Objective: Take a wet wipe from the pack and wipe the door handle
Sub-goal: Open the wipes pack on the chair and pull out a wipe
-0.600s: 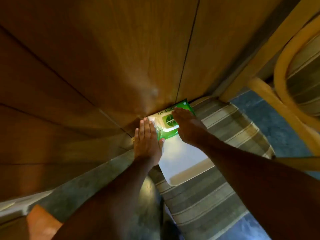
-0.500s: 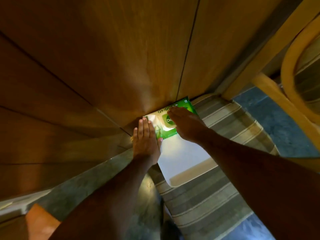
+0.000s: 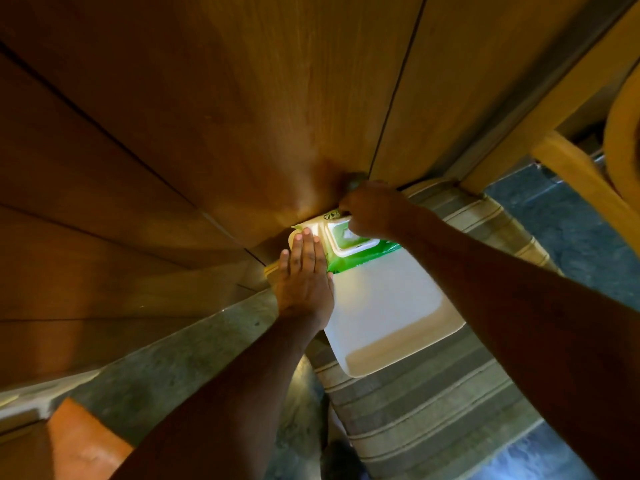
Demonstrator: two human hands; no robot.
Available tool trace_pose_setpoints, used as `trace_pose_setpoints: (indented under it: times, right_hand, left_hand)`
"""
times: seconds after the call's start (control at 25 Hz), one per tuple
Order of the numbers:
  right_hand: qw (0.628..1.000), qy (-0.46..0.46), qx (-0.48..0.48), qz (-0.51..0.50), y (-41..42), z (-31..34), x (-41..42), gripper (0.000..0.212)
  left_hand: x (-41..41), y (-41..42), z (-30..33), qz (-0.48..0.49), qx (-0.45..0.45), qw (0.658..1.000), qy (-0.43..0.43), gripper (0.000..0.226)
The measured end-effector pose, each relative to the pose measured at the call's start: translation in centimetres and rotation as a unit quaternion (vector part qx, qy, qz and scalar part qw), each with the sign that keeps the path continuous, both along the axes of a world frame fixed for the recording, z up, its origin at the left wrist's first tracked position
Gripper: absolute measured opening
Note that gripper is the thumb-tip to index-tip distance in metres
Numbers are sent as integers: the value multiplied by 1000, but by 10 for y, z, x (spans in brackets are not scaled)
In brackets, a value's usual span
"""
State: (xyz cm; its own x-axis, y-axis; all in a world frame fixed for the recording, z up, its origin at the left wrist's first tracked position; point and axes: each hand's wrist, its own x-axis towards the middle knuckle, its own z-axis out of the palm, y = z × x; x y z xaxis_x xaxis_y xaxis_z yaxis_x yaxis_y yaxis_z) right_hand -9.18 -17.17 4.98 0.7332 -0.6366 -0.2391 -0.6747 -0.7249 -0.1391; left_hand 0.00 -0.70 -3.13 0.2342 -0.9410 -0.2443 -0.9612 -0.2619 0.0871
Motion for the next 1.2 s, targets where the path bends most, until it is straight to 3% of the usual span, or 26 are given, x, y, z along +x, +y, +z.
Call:
trace_pose_setpoints:
  times: [0.08, 0.12, 0.2, 0.24, 0.36, 0.44, 0.56, 0.68, 0.72, 0.8, 0.84, 0.92, 0.96, 1.0, 1.12, 1.2]
  right_hand:
    - [977, -119, 66, -162, -6, -7, -6, 27]
    - [935, -197, 92, -281, -3, -13, -10, 36]
    - [799, -316, 102, -502, 15, -26, -18, 53]
    - [773, -333, 86, -534, 27, -33, -21, 46]
    - [877, -288, 19, -384, 58, -48, -25, 21]
    - [911, -285, 15, -298, 66, -52, -25, 16]
    - [925, -273, 17, -263, 73, -63, -21, 16]
    - [887, -293, 81, -346, 65, -64, -7, 23]
    - [865, -298, 122, -385, 60, -61, -1, 21]
    - [737, -372, 228, -517, 47, -49, -4, 10]
    - [694, -386, 250, -553, 41, -31, -10, 8]
    - [540, -470, 323, -618, 48, 21, -35, 12]
    - [481, -515, 358, -613, 54, 50, -48, 13]
    - [456, -544, 378, -595, 63, 76, -57, 13]
    - [437, -621, 417, -500, 87, 167, -54, 19]
    - [452, -644, 428, -446, 101, 228, -33, 25]
  left_hand:
    - [0, 0, -3, 4, -7, 1000, 1, 78]
    - [0, 0, -5, 3, -8, 1000, -2, 78]
    - [1, 2, -9, 3, -17, 1000, -6, 77]
    - [1, 2, -10, 3, -21, 1000, -7, 76]
    - [2, 2, -13, 0, -17, 1000, -9, 75]
    - [2, 2, -13, 1, -14, 1000, -10, 75]
    - [2, 3, -12, 6, -10, 1000, -4, 75]
    - [2, 6, -12, 3, -1, 1000, -7, 76]
    - [2, 5, -11, 4, 2, 1000, -7, 76]
    - [5, 3, -6, 2, 26, 1000, 7, 77]
    - [8, 1, 6, -7, 45, 999, 20, 76]
    - [17, 2, 35, -23, 82, 994, 63, 75]
    - [21, 1, 58, -18, 88, 991, 96, 73]
    - [26, 3, 83, -1, 83, 987, 140, 72]
    - [46, 13, 188, 52, -18, 956, 288, 62]
    - [59, 20, 274, 89, -94, 908, 399, 55]
